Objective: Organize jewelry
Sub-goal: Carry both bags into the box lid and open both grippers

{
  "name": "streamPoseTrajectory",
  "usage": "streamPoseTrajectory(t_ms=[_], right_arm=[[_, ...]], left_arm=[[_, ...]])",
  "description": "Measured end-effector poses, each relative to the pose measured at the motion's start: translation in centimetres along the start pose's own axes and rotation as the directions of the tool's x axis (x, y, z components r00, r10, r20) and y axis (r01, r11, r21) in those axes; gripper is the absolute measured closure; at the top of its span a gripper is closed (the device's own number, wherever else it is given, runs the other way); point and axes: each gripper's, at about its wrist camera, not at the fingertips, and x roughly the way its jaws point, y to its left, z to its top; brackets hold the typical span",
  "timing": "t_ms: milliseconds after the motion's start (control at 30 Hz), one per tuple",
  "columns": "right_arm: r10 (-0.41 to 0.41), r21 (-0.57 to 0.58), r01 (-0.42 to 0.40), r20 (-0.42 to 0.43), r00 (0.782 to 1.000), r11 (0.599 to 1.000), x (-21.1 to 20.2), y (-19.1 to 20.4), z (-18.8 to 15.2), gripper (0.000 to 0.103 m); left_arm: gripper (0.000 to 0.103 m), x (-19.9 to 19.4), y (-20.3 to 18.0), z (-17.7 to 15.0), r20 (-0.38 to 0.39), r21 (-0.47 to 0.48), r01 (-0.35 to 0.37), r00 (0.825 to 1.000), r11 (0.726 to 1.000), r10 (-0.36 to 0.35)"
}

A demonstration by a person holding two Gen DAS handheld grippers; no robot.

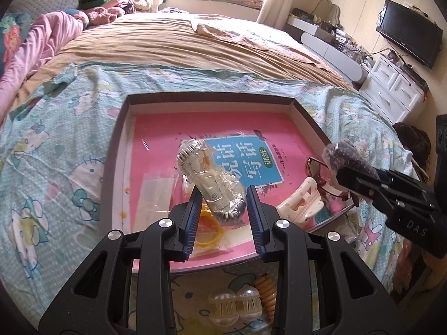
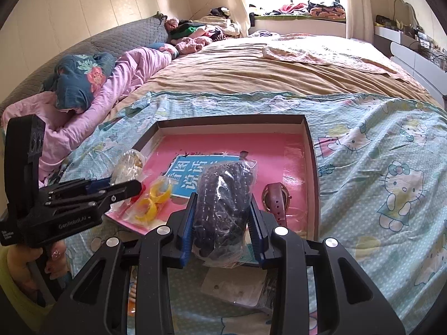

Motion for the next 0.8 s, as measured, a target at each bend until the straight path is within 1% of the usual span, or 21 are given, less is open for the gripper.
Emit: streamPoseTrajectory(t_ms=[133, 300, 367, 433, 567, 633, 767, 800], right_arm=[[-0.014, 0.002, 0.014, -0.012, 1.000, 1.000, 1.1, -0.3, 0.4, 0.071], [-0.027, 0.006, 0.027, -0.028, 0.999, 1.000, 2.5, -0.7, 0.8, 0.071], [-0.036, 0.003, 0.037, -0.036, 0.999, 0.999, 3.1, -0.7, 1.0, 0.071], [-0.041, 0.002, 0.041, -0.043, 0.998, 0.999, 3.6, -0.8, 1.2, 0.071], [-0.049, -0.006, 0.048, -0.058, 0.997, 0.999, 4.6, -0.7, 1.6, 0.071], [-0.054, -0.010, 0.054, -0.075, 0.996, 0.999, 5.5, -0.6, 1.8, 0.071], [-0.053, 0.000, 0.054, -0.106, 0.993, 0.999, 6.7, -0.6, 1.9, 0.071], [-0.052, 0.001, 0.053, -0.113, 0.992, 0.999, 7.0, -0.5, 1.9, 0.070]], left_arm=[[0.078, 1.1, 0.1, -0.2, -0.024, 0.003, 0.010, 1.000, 1.000, -0.010], [0.078, 1.6, 0.3, -0.1, -0.030, 0.008, 0.017, 0.999, 1.000, -0.017], [0.076, 1.5, 0.3, 0.0, -0.024, 0.014, 0.016, 1.000, 1.000, -0.015], [0.070, 1.4, 0.4, 0.1, -0.022, 0.011, 0.018, 1.000, 1.000, -0.018], [0.067, 1.1, 0.7, 0.2, -0.019, 0.004, 0.014, 1.000, 1.000, -0.014], [0.062, 1.0, 0.9, 0.3, -0.016, -0.001, 0.009, 1.000, 1.000, -0.009], [0.056, 0.4, 1.3, 0.4, -0.010, -0.007, 0.001, 1.000, 1.000, -0.001], [0.053, 0.3, 1.4, 0.4, -0.008, -0.010, 0.000, 1.000, 1.000, 0.000]])
